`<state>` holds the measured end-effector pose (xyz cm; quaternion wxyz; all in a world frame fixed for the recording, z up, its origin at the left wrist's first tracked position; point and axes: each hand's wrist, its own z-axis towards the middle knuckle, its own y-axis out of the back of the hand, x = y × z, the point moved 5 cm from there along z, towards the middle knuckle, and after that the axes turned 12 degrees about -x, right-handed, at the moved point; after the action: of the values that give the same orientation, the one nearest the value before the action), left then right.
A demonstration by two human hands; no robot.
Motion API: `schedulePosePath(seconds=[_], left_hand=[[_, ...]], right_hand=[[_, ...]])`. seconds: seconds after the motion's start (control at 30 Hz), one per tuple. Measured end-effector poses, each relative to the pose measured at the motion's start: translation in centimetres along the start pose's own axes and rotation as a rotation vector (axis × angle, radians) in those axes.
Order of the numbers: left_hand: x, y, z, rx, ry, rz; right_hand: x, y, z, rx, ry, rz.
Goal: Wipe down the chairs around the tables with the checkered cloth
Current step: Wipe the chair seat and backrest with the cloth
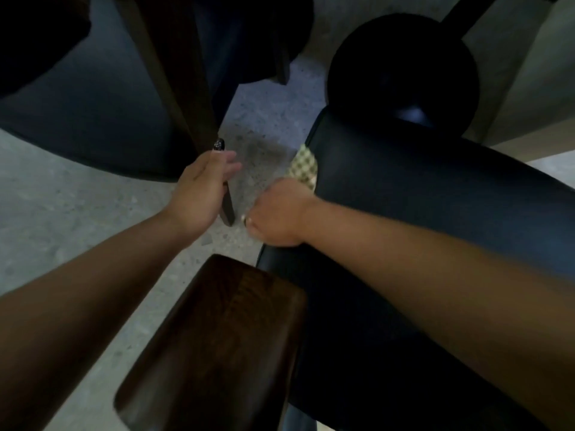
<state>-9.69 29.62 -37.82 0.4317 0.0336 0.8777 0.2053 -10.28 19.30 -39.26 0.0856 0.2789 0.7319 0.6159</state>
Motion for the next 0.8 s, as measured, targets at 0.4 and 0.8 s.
schedulePosePath(seconds=[0.4, 0.8], left_hand=[[-2.9, -3.1, 0.2, 0.135, 0.027, 0.077], [-8.5, -11.7, -0.7, 0.536, -0.565, 1.072]], right_hand=[[-8.4, 4.1, -5.8, -0.657, -0.311, 0.161], [-15.4, 2.2, -9.1, -0.472, -0.715, 0.191]])
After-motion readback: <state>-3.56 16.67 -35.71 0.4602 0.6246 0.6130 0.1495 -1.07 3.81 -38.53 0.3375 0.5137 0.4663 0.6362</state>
